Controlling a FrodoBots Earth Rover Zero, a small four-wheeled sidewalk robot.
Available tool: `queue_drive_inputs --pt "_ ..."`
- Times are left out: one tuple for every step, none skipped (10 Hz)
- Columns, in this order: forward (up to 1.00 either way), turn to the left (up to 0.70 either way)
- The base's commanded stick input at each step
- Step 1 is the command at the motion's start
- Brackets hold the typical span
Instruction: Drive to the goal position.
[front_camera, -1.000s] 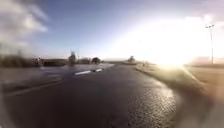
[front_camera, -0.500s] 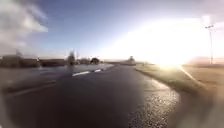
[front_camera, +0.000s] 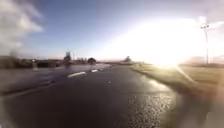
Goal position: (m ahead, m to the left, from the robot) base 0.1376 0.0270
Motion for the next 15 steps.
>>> queue_drive_inputs --pt "0.45 0.00" --pt "0.45 0.00" --pt "0.45 -0.02" --pt "0.45 -0.06" --pt "0.45 -0.09" --pt "0.45 -0.13" --pt "0.45 -0.17" --pt "0.45 -0.24" --pt "0.45 -0.27" --pt "0.45 -0.27" --pt "0.45 -0.27" --pt "0.45 -0.27" --pt "0.45 -0.27" --pt "0.45 -0.27" --pt "0.45 -0.27"
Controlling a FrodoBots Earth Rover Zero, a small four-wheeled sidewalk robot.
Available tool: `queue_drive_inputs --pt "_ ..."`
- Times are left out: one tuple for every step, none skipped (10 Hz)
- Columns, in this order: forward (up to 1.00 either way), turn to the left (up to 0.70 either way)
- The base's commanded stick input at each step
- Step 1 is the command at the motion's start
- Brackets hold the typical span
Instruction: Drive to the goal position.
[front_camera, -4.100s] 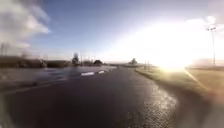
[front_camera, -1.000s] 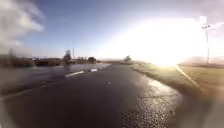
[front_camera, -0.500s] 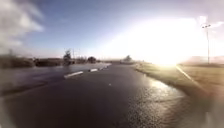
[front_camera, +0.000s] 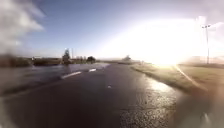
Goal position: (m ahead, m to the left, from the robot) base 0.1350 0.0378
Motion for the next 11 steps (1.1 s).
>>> queue_drive_inputs --pt "0.45 -0.27" --pt "0.45 -0.27" --pt "0.45 -0.27" --pt "0.45 -0.27" --pt "0.45 -0.27" --pt "0.45 -0.27" --pt "0.45 -0.21" --pt "0.45 -0.05" --pt "0.45 0.00" --pt "0.45 0.00" --pt "0.45 0.00"
